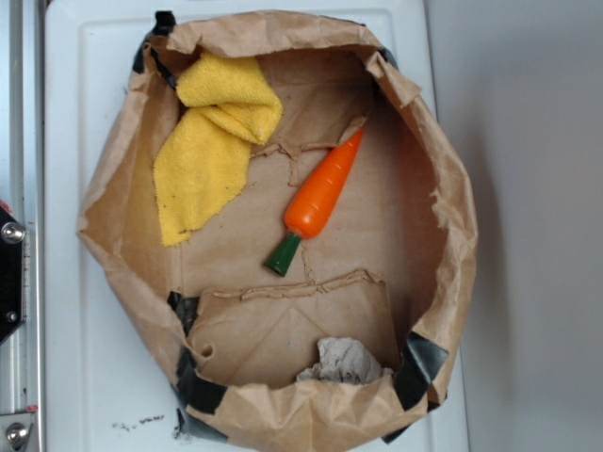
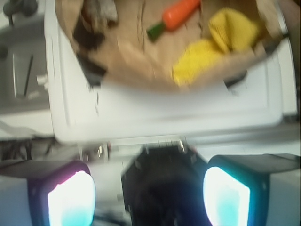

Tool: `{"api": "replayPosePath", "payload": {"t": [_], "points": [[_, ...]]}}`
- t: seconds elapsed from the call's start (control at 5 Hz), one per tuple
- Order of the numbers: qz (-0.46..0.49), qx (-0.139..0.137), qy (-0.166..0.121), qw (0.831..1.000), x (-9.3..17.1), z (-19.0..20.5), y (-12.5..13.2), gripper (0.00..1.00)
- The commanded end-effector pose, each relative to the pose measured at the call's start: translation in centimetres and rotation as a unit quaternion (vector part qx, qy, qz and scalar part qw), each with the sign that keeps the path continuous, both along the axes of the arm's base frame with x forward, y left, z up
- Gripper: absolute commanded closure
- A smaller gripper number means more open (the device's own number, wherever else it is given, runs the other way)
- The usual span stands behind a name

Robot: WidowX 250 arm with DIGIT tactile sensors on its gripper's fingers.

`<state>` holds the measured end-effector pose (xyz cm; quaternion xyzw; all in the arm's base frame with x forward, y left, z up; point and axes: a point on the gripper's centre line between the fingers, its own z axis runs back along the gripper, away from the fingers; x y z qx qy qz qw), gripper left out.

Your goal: Grab the yellow cloth.

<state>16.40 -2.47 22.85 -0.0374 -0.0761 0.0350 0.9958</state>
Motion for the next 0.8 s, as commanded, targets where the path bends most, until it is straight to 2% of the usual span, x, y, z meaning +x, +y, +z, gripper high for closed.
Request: {"api": "replayPosePath", "payload": {"t": [0.0, 0.2, 0.4, 0.6], "points": [[0.007, 0.032, -0.038, 0.999, 6.1, -1.4, 2.5, 0.0], [-0.05, -0.015, -0.088, 0.995, 6.9, -4.1, 5.8, 0.0], [-0.05, 0.0, -0.06, 0.997, 8.0, -6.0, 7.6, 0.0], [-0.05, 0.0, -0.06, 0.997, 8.0, -6.0, 7.6, 0.0]]}}
